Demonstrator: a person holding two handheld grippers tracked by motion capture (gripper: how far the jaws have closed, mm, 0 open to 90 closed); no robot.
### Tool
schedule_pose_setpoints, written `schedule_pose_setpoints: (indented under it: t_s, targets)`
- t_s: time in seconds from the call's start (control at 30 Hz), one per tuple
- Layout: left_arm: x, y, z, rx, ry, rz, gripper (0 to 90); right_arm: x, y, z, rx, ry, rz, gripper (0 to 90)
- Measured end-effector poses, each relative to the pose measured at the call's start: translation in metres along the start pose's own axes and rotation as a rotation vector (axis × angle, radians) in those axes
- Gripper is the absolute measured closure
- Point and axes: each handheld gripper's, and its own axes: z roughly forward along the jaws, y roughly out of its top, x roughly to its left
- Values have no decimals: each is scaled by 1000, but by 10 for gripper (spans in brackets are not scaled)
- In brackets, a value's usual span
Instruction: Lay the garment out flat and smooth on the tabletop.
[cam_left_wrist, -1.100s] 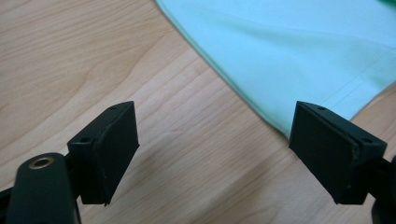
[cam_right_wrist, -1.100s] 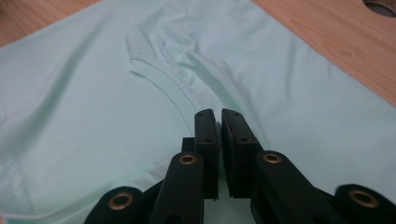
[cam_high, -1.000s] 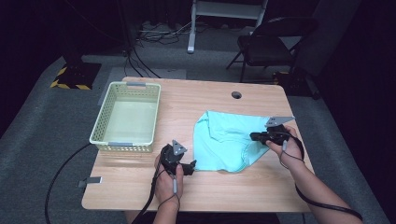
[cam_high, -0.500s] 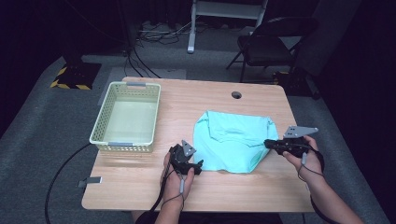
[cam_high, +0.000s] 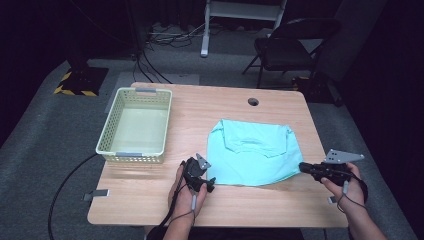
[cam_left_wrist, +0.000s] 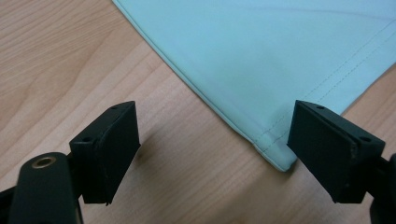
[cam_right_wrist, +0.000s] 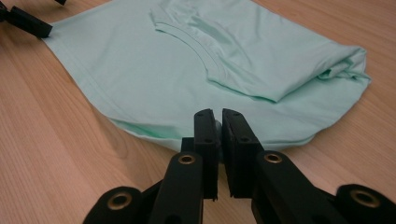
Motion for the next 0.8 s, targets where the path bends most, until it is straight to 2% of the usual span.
schedule_pose_setpoints:
  t_s: [0.13, 0.33, 0.37, 0.43, 0.5, 0.6, 0.7, 0.8]
  targets:
    - [-5, -5, -5, 17, -17, 15, 167, -4, -13, -6, 10, -16, 23, 855]
    - [-14, -10, -10, 12, -23, 33, 186, -6, -35, -14, 30, -23, 59, 843]
    - [-16, -9, -12, 3, -23, 36, 198, -6, -39, -16, 29, -14, 63, 801]
    - [-18, -7, -15, -12, -19, 42, 198, -5, -44, -19, 12, 11, 98, 647]
    - [-19, -4, -18, -31, -10, 46, 194, -5, -47, -25, -18, 14, 128, 607]
    - [-18, 2, -17, -50, -3, 32, 182, -9, -48, -29, -47, -9, 146, 570]
    - [-17, 8, -14, -69, -17, 16, 182, -14, -47, -25, -45, -20, 141, 546]
    - [-19, 16, -9, -67, -21, 24, 178, -17, -46, -16, -36, -24, 129, 518]
